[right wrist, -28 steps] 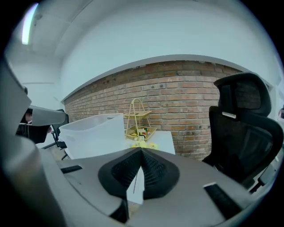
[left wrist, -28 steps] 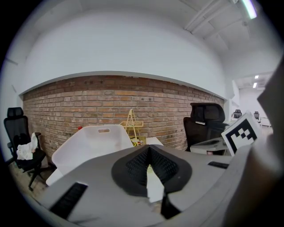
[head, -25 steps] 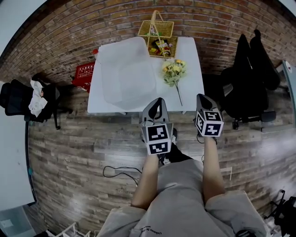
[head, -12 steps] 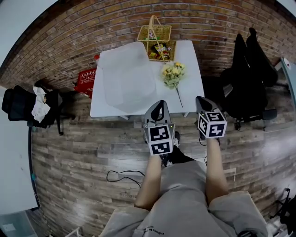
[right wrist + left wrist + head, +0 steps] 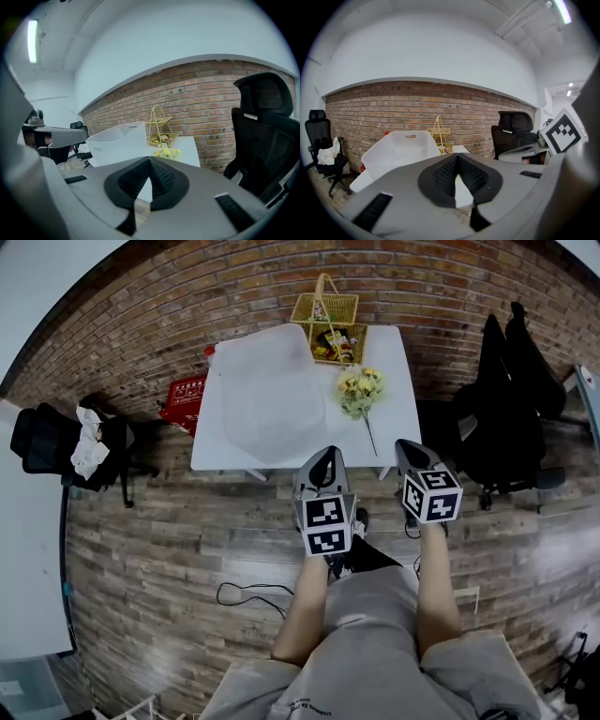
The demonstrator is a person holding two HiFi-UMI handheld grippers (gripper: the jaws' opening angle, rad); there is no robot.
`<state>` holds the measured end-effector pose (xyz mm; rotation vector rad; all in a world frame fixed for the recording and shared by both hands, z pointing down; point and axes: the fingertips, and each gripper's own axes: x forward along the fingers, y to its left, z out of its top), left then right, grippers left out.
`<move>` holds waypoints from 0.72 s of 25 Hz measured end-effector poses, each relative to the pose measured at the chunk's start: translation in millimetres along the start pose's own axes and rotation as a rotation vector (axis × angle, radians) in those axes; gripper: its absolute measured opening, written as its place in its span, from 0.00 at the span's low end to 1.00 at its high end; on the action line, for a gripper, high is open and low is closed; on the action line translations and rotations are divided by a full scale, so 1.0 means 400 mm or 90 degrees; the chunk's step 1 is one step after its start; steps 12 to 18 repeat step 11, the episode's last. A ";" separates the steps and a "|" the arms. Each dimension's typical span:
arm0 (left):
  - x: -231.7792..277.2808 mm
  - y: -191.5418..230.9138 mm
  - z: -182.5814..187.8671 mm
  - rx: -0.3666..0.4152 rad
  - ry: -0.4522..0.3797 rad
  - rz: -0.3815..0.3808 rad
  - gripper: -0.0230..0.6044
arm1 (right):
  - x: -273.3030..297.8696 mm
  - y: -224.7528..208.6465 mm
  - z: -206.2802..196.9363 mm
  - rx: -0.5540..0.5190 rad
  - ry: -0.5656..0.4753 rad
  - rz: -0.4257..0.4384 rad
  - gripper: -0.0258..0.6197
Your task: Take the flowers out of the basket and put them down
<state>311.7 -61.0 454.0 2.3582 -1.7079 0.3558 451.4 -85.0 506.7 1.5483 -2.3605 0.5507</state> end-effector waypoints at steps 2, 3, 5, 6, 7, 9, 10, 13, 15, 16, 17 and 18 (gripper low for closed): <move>-0.012 0.002 -0.009 -0.001 0.001 0.002 0.08 | -0.006 0.007 -0.011 -0.002 0.003 0.002 0.04; -0.017 0.003 -0.013 -0.001 0.002 0.003 0.08 | -0.010 0.010 -0.016 -0.004 0.004 0.001 0.04; -0.031 0.003 -0.025 0.000 0.005 0.003 0.08 | -0.020 0.015 -0.030 -0.012 0.008 -0.002 0.04; -0.040 0.004 -0.032 0.001 0.006 0.003 0.08 | -0.026 0.019 -0.041 -0.013 0.010 -0.004 0.04; -0.048 0.007 -0.039 0.002 0.008 0.003 0.08 | -0.033 0.025 -0.052 -0.012 0.011 -0.004 0.04; -0.055 0.016 -0.044 0.007 0.010 0.004 0.08 | -0.036 0.032 -0.060 -0.007 0.011 -0.004 0.04; -0.055 0.021 -0.043 0.011 0.011 0.004 0.08 | -0.034 0.033 -0.059 -0.006 0.010 -0.004 0.04; -0.055 0.026 -0.041 0.015 0.012 0.005 0.08 | -0.032 0.034 -0.057 -0.005 0.009 -0.004 0.04; -0.055 0.026 -0.041 0.015 0.012 0.005 0.08 | -0.032 0.034 -0.057 -0.005 0.009 -0.004 0.04; -0.055 0.026 -0.041 0.015 0.012 0.005 0.08 | -0.032 0.034 -0.057 -0.005 0.009 -0.004 0.04; -0.055 0.026 -0.041 0.015 0.012 0.005 0.08 | -0.032 0.034 -0.057 -0.005 0.009 -0.004 0.04; -0.055 0.026 -0.041 0.015 0.012 0.005 0.08 | -0.032 0.034 -0.057 -0.005 0.009 -0.004 0.04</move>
